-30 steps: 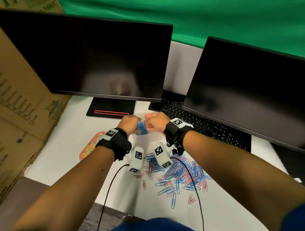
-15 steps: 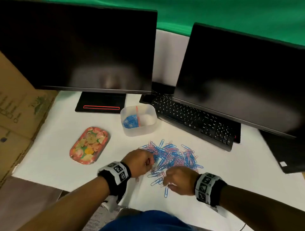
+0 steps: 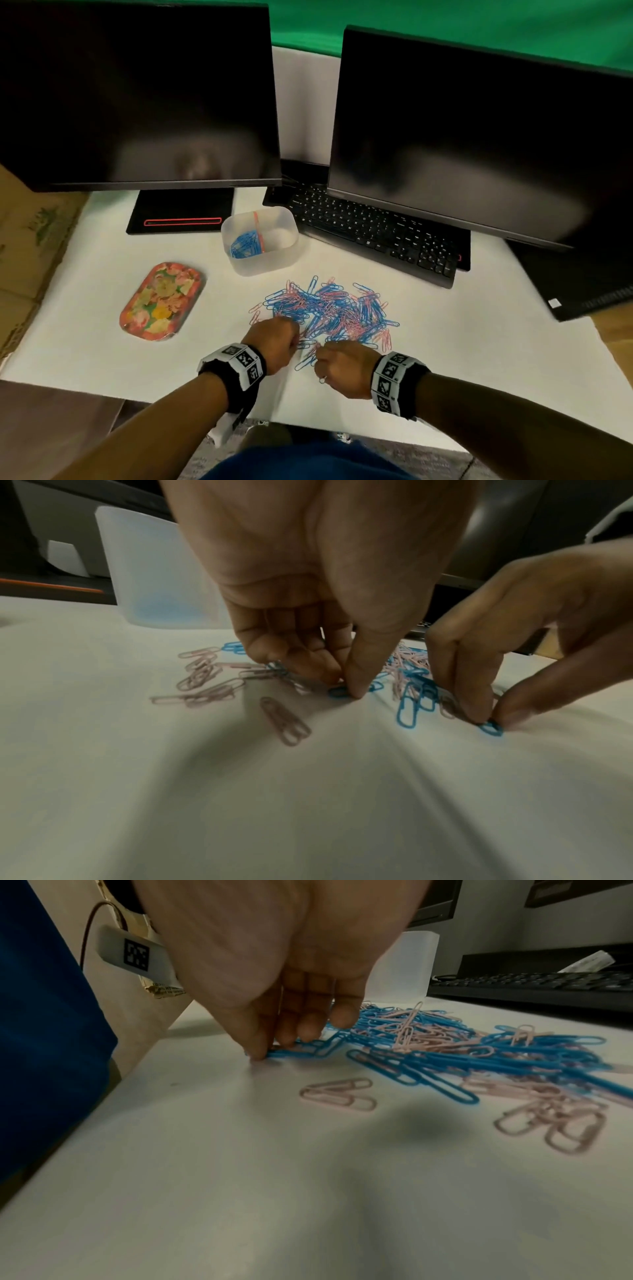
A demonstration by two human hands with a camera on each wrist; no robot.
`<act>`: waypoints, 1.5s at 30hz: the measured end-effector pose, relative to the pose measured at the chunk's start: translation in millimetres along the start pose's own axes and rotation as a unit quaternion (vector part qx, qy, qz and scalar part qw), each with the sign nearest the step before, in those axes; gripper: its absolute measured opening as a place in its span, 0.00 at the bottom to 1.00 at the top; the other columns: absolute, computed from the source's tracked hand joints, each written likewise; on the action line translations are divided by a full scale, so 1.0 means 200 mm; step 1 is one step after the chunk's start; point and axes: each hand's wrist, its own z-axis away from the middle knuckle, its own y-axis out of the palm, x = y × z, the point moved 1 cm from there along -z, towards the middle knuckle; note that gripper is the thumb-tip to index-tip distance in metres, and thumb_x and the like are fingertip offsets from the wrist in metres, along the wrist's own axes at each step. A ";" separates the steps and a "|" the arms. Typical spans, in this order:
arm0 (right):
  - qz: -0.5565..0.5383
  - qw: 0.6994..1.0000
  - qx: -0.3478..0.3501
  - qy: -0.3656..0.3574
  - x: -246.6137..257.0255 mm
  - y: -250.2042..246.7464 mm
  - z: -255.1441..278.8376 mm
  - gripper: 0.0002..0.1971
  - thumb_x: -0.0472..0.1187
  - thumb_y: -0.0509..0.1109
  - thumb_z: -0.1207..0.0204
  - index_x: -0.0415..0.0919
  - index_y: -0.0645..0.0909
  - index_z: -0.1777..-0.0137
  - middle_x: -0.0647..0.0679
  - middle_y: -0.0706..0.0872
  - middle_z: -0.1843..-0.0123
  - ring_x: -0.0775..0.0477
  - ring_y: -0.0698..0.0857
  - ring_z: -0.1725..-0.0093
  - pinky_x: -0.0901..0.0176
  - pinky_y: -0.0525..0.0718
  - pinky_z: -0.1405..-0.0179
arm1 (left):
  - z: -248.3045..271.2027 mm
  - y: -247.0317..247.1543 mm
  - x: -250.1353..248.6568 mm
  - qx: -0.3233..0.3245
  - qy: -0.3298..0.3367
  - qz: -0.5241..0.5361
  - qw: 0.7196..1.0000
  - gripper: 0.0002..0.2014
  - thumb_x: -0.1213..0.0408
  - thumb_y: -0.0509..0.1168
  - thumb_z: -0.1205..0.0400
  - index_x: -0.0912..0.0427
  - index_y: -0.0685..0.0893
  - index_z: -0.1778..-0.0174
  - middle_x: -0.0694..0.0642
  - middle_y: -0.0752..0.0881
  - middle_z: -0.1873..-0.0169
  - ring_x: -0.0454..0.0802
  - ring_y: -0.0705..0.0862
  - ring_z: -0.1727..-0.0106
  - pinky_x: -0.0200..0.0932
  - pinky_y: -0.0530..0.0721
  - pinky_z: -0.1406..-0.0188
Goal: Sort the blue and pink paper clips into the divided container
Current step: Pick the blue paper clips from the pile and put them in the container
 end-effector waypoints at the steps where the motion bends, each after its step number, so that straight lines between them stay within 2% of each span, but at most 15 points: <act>1: 0.001 1.000 0.000 -0.001 0.00 0.00 0.00 0.11 0.45 0.83 0.46 0.49 0.84 0.67 0.54 0.84 0.65 0.50 0.85 0.66 0.64 0.84 0.69 | 0.00 0.00 0.00 -0.006 -0.002 0.004 1.000 0.04 0.60 0.61 0.23 0.51 0.81 0.59 0.51 0.85 0.53 0.55 0.85 0.52 0.41 0.76 0.59; 5: 0.012 1.000 -0.001 -0.006 0.00 0.02 0.01 0.10 0.44 0.82 0.45 0.49 0.84 0.67 0.54 0.83 0.66 0.50 0.84 0.66 0.64 0.85 0.67 | 0.01 0.01 0.02 -0.024 -0.023 0.036 0.999 0.04 0.60 0.62 0.23 0.50 0.82 0.58 0.50 0.85 0.53 0.54 0.84 0.51 0.42 0.77 0.57; 8: -0.003 1.000 -0.004 -0.003 0.00 0.01 0.04 0.10 0.40 0.82 0.44 0.47 0.85 0.64 0.52 0.84 0.65 0.49 0.85 0.65 0.63 0.85 0.66 | 0.01 0.00 0.05 -0.025 -0.048 0.068 0.996 0.04 0.61 0.63 0.24 0.50 0.82 0.60 0.50 0.87 0.58 0.54 0.85 0.55 0.43 0.80 0.58; 11: -0.056 0.998 0.020 0.002 -0.01 0.01 0.05 0.11 0.29 0.74 0.34 0.39 0.82 0.53 0.42 0.85 0.57 0.38 0.85 0.57 0.52 0.88 0.59 | 0.00 -0.02 0.07 -0.027 -0.066 0.106 0.992 0.05 0.64 0.63 0.24 0.50 0.82 0.60 0.49 0.87 0.63 0.52 0.84 0.59 0.43 0.82 0.59; 13: -0.070 0.997 0.036 0.021 -0.01 0.00 0.06 0.12 0.26 0.68 0.29 0.36 0.79 0.47 0.37 0.83 0.51 0.34 0.83 0.52 0.45 0.86 0.53 | 0.00 -0.04 0.09 -0.039 -0.072 0.134 0.988 0.07 0.66 0.64 0.24 0.48 0.82 0.59 0.47 0.85 0.65 0.52 0.85 0.59 0.42 0.82 0.58; 18: -0.107 0.990 0.062 0.068 -0.01 -0.01 0.08 0.16 0.25 0.64 0.26 0.34 0.76 0.39 0.35 0.79 0.43 0.33 0.79 0.44 0.43 0.82 0.47 | 0.01 -0.07 0.15 -0.064 -0.091 0.137 0.984 0.09 0.66 0.65 0.24 0.48 0.85 0.52 0.44 0.83 0.64 0.51 0.85 0.55 0.41 0.82 0.54; 21: -0.114 0.990 0.049 0.065 -0.03 0.02 0.08 0.13 0.27 0.64 0.25 0.34 0.78 0.41 0.36 0.81 0.45 0.33 0.80 0.45 0.43 0.83 0.46 | 0.02 -0.07 0.16 -0.082 -0.096 0.111 0.986 0.09 0.64 0.66 0.23 0.48 0.85 0.49 0.47 0.82 0.54 0.52 0.85 0.50 0.42 0.82 0.53; 24: -0.117 0.991 0.012 0.066 -0.04 0.01 0.09 0.08 0.33 0.62 0.21 0.35 0.81 0.47 0.38 0.82 0.49 0.35 0.82 0.49 0.45 0.83 0.49 | 0.03 -0.06 0.11 -0.091 -0.050 0.086 0.991 0.10 0.61 0.67 0.23 0.49 0.84 0.47 0.47 0.80 0.47 0.51 0.83 0.47 0.41 0.79 0.52; 27: -0.136 0.986 -0.065 0.076 -0.05 -0.02 0.10 0.09 0.39 0.61 0.20 0.37 0.82 0.53 0.42 0.82 0.54 0.39 0.81 0.54 0.51 0.81 0.53 | 0.02 -0.04 0.04 -0.066 -0.017 0.058 0.996 0.08 0.56 0.67 0.22 0.49 0.84 0.49 0.47 0.82 0.48 0.51 0.83 0.46 0.39 0.75 0.54; 30: -0.169 0.972 -0.121 0.111 -0.09 -0.06 0.11 0.09 0.41 0.61 0.20 0.40 0.82 0.53 0.44 0.82 0.54 0.42 0.80 0.54 0.53 0.79 0.53 | -0.01 -0.02 0.01 -0.059 -0.023 0.036 0.997 0.06 0.56 0.64 0.21 0.50 0.85 0.53 0.50 0.82 0.49 0.53 0.84 0.48 0.40 0.74 0.58; 36: -0.199 0.959 -0.139 0.146 -0.15 -0.09 0.13 0.09 0.39 0.61 0.21 0.39 0.83 0.53 0.44 0.83 0.53 0.44 0.79 0.53 0.60 0.74 0.52 | -0.02 -0.02 0.03 -0.047 -0.031 0.058 0.997 0.06 0.62 0.61 0.22 0.51 0.83 0.57 0.49 0.82 0.53 0.54 0.83 0.52 0.41 0.77 0.58; 41: -0.307 0.913 -0.121 0.238 -0.19 -0.13 0.14 0.09 0.37 0.61 0.20 0.42 0.81 0.46 0.51 0.84 0.55 0.50 0.80 0.56 0.60 0.79 0.54 | -0.01 -0.05 0.09 -0.076 -0.021 0.147 0.986 0.08 0.70 0.62 0.27 0.52 0.82 0.66 0.46 0.84 0.67 0.49 0.83 0.62 0.42 0.81 0.60; 43: -0.349 0.893 -0.118 0.260 -0.21 -0.13 0.12 0.11 0.34 0.60 0.21 0.43 0.80 0.43 0.47 0.86 0.58 0.47 0.83 0.60 0.59 0.81 0.57 | -0.01 -0.05 0.11 -0.085 -0.033 0.201 0.975 0.08 0.71 0.65 0.26 0.53 0.85 0.62 0.47 0.86 0.67 0.47 0.84 0.64 0.39 0.82 0.59; 45: -0.410 0.863 -0.124 0.269 -0.21 -0.13 0.11 0.14 0.30 0.58 0.22 0.42 0.80 0.42 0.43 0.85 0.62 0.46 0.81 0.65 0.59 0.81 0.62 | -0.01 -0.05 0.13 -0.096 -0.048 0.265 0.958 0.11 0.73 0.67 0.24 0.51 0.86 0.54 0.48 0.87 0.67 0.38 0.83 0.66 0.33 0.81 0.57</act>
